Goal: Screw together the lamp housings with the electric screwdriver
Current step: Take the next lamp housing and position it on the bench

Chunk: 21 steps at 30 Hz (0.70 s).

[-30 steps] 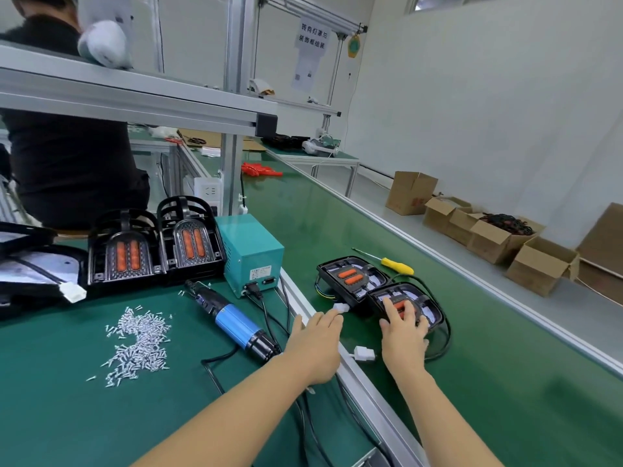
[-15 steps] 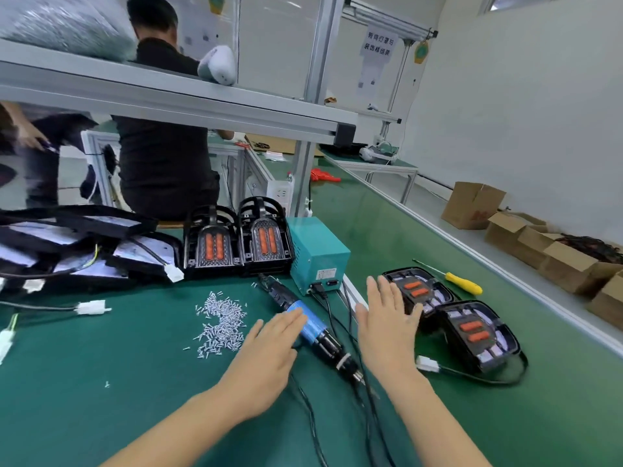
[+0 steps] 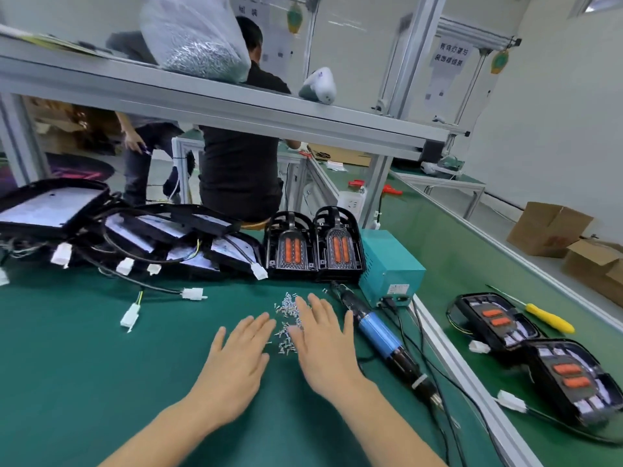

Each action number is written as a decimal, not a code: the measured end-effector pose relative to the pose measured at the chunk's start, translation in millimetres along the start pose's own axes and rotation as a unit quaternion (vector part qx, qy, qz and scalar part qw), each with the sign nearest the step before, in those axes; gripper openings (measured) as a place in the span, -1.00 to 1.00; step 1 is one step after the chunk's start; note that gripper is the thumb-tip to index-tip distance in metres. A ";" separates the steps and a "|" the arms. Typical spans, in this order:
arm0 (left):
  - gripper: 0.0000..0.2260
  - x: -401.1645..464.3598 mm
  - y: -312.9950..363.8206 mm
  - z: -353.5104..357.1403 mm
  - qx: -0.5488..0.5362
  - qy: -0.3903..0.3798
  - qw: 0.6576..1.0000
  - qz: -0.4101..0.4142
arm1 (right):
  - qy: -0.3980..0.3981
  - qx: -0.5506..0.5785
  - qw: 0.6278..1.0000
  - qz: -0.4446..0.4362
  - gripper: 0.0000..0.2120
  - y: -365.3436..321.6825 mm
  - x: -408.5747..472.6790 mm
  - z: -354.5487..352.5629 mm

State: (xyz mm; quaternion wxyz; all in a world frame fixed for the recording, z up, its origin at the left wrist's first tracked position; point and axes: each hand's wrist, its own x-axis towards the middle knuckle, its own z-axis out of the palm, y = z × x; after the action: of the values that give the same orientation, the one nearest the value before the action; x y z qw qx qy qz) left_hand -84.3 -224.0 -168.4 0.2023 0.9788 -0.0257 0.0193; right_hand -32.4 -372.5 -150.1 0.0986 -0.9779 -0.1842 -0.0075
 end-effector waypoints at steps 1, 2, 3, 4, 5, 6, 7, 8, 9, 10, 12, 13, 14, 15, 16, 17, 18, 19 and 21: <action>-0.53 -3.7 -5.2 -0.4 0.000 0.001 1.000 -0.008 | -0.003 0.004 1.000 -0.007 -0.51 -6.6 1.1 3.9; -0.52 -6.8 -10.5 -1.4 0.001 0.005 1.000 -0.015 | -0.007 0.007 1.000 -0.014 -0.51 -13.0 2.3 7.9; -0.52 -9.6 -16.0 -3.4 0.002 0.009 1.000 -0.021 | -0.012 0.007 1.000 -0.020 -0.51 -19.6 3.7 11.9; -0.52 -12.1 -21.4 -6.4 0.002 0.015 1.000 -0.026 | -0.018 0.006 0.999 -0.027 -0.51 -26.0 5.0 15.7; -0.52 -14.1 -26.7 -10.1 0.000 0.023 0.999 -0.030 | -0.023 0.004 0.999 -0.034 -0.50 -32.1 6.2 19.2; -0.53 -15.5 -32.0 -14.3 -0.003 0.032 0.999 -0.034 | -0.026 0.003 0.999 -0.040 -0.50 -37.8 7.6 22.1; -0.53 -16.4 -37.5 -19.0 -0.003 0.043 0.998 -0.038 | -0.030 0.003 0.999 -0.044 -0.50 -43.5 9.4 24.2; -0.53 -16.5 -43.1 -24.1 0.000 0.054 0.998 -0.041 | -0.033 0.006 0.998 -0.048 -0.50 -48.9 11.4 25.5; -0.54 -15.4 -48.9 -29.6 0.003 0.067 0.997 -0.043 | -0.036 0.009 0.998 -0.052 -0.50 -54.1 14.0 25.9; -0.54 -12.8 -54.6 -35.5 0.006 0.084 0.995 -0.046 | -0.037 0.014 0.998 -0.057 -0.50 -59.1 16.8 25.6; -0.55 -1.5 -65.5 -49.8 0.021 0.125 0.991 -0.048 | -0.036 0.016 0.997 -0.070 -0.50 -69.4 23.8 23.5; -0.55 7.4 -70.3 -58.1 0.033 0.148 0.987 -0.046 | -0.035 0.014 0.996 -0.078 -0.51 -74.5 27.6 22.0; -0.55 18.4 -74.2 -67.0 0.045 0.171 0.983 -0.045 | -0.035 0.013 0.996 -0.084 -0.51 -79.7 31.1 20.3; -0.56 30.9 -77.2 -76.1 0.058 0.191 0.979 -0.045 | -0.035 0.015 0.995 -0.089 -0.51 -84.8 34.7 18.5; -0.56 44.1 -79.7 -84.9 0.078 0.206 0.974 -0.046 | -0.034 0.019 0.995 -0.093 -0.51 -89.4 38.2 16.9; -0.55 57.5 -82.0 -93.2 0.103 0.216 0.970 -0.047 | -0.029 0.026 0.995 -0.097 -0.52 -93.6 41.8 15.4; -0.55 70.6 -84.4 -100.7 0.128 0.221 0.966 -0.049 | -0.022 0.035 0.994 -0.101 -0.53 -96.9 45.8 13.9; -0.54 82.7 -87.2 -107.6 0.148 0.219 0.963 -0.053 | -0.013 0.047 0.993 -0.105 -0.53 -99.5 49.7 12.5; -0.51 104.0 -93.7 -119.0 0.188 0.205 0.959 -0.060 | 0.008 0.067 0.992 -0.108 -0.54 -102.2 58.0 9.6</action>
State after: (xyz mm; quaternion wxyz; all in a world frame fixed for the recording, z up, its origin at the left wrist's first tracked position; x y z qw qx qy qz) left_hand 21.7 -95.2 -91.3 0.0165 0.9740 0.0796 0.2116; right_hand -15.6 -256.5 -137.2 0.1641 -0.9434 -0.2879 -0.0137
